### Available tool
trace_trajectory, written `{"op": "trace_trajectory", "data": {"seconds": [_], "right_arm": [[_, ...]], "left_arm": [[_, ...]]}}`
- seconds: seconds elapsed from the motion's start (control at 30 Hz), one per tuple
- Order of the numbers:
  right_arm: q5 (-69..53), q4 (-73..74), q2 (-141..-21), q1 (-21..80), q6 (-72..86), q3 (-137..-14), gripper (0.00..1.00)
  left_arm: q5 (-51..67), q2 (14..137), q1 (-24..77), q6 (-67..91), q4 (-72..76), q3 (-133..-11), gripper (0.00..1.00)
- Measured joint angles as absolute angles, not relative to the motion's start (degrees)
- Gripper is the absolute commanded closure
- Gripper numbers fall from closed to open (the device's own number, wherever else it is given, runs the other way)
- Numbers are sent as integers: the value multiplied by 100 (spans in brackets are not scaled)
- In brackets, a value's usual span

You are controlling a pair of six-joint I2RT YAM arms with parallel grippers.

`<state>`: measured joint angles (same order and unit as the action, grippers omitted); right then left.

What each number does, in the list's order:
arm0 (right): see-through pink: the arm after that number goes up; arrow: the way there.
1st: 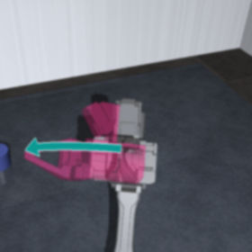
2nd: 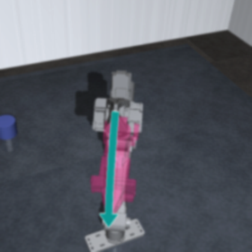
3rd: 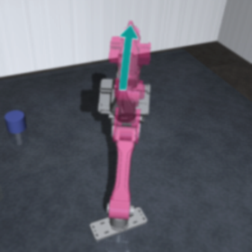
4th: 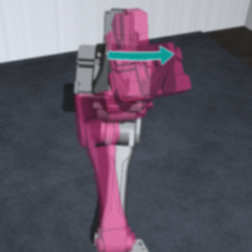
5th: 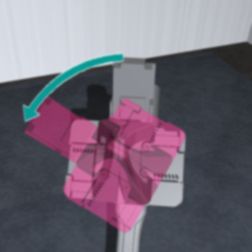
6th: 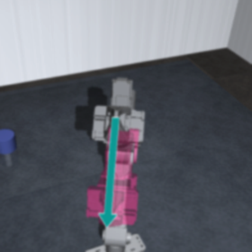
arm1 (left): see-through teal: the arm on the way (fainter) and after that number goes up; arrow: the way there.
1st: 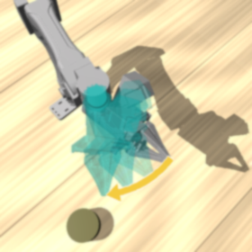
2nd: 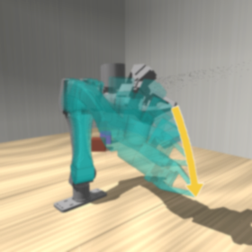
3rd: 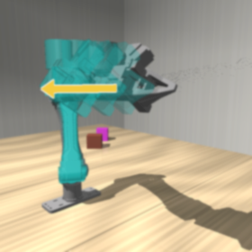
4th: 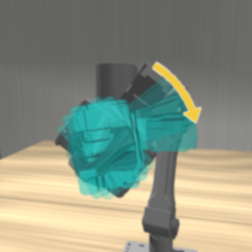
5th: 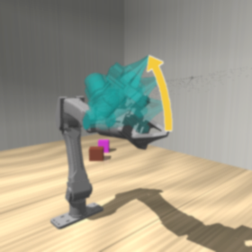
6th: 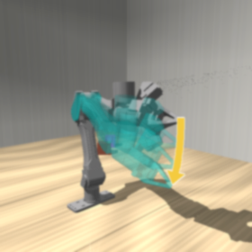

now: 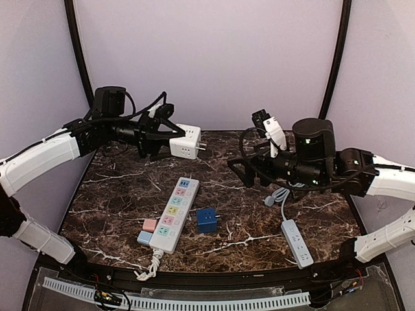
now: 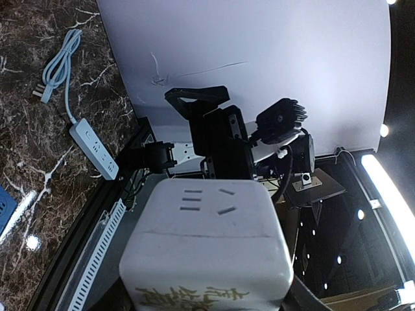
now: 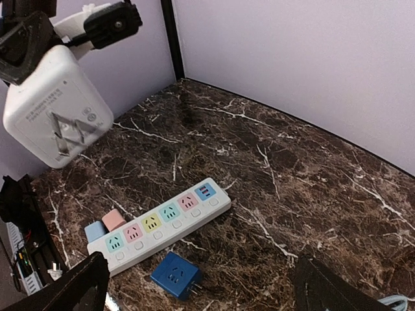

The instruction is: Insert the plug

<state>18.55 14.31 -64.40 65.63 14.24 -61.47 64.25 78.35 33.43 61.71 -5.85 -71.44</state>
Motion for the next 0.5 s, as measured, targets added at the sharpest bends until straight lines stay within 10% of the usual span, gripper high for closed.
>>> {"op": "trace_trajectory", "data": {"seconds": [0.5], "right_arm": [[2464,1973,-6307,6569,1938,-5942,1]], "left_arm": [[5330,8296,3343,4241,-3424,-8267,99]]}}
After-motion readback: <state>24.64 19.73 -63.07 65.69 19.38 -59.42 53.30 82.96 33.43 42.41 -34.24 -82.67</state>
